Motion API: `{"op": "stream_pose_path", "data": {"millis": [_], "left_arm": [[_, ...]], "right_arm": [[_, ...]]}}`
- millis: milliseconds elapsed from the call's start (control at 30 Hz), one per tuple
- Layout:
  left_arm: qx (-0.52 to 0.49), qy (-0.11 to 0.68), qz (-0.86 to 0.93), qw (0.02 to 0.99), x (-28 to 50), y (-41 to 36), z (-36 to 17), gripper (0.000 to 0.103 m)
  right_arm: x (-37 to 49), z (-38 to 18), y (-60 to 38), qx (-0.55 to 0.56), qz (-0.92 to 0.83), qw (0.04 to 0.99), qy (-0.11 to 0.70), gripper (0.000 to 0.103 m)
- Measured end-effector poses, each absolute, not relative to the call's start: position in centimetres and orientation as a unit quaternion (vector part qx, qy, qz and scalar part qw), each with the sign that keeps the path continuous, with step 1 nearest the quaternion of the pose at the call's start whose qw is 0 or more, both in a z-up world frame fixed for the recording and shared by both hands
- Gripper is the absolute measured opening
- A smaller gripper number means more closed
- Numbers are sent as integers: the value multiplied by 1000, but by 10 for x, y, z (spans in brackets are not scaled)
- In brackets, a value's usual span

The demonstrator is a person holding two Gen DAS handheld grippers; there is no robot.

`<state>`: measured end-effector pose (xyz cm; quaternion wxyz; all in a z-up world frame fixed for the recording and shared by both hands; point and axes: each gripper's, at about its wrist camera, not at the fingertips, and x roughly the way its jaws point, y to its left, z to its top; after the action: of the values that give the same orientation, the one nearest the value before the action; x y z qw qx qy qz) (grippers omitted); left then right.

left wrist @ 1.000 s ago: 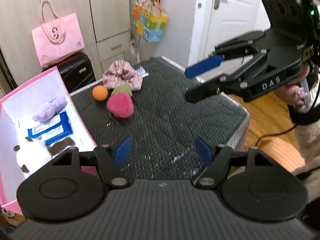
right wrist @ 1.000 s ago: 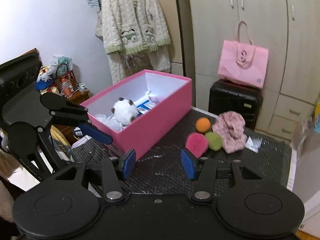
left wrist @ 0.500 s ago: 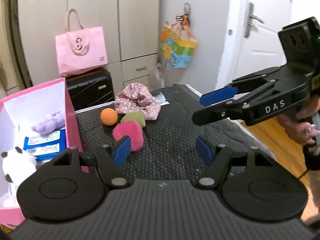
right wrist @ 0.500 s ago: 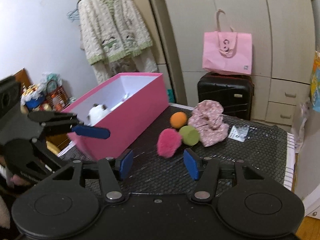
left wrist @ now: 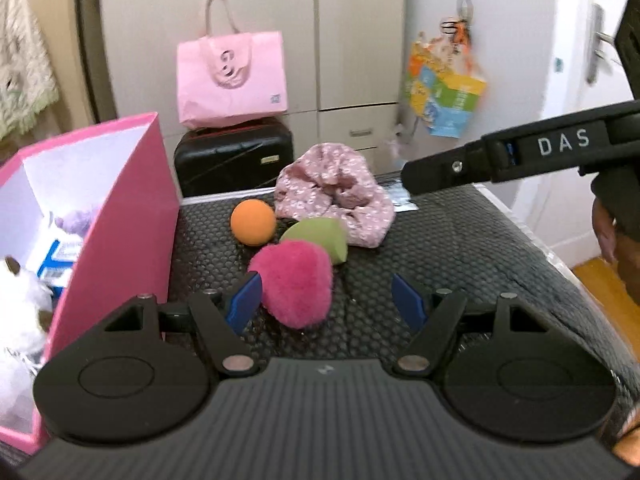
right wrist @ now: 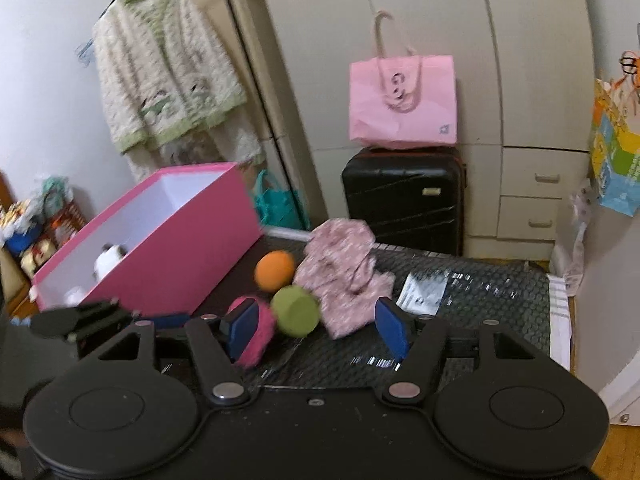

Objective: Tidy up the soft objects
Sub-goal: 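Grasp the pink fluffy ball with the left gripper while the right grasps the floral scrunchie, then carry the scrunchie in the right gripper into the pink box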

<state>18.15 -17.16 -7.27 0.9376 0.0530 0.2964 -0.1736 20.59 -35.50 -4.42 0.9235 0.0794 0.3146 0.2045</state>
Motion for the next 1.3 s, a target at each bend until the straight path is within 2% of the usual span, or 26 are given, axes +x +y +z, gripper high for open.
{"op": "stream_pose_path", "data": {"millis": [400,633,933,967,1000,1033,1067,1100,1167,1300], "left_arm": [[61,308,-127,941,212,-177,-98,71],[45,317,-114,941,220,-172,-104,69],[55,323,-116,938,229,-174,-112,68],[54,323,-116,938,229,-174,-111,66],[54,321,-115,939,229,-174,-111,64],[54,319,-116,939,228,-174,-110,55],[55,317,-117,940,227,-174,-110,46],[53,317,-120,939,226,-174,-109,42],[51,318,-126,938,225,-173,-108,38],[56,305,-131,942,219,-172,-104,38]], "right_arm": [[281,-69,-327,40,197,917,344,72],[313,-91,-320,83,206,898,381,74],[321,-107,-316,86,217,888,397,74],[319,-107,-315,82,214,890,395,70],[318,-106,-315,76,211,892,392,55],[318,-106,-315,73,213,892,392,47],[318,-106,-316,77,217,889,395,34],[317,-105,-318,84,221,888,395,27],[313,-103,-320,83,222,890,389,21],[304,-96,-324,70,212,902,371,20]]}}
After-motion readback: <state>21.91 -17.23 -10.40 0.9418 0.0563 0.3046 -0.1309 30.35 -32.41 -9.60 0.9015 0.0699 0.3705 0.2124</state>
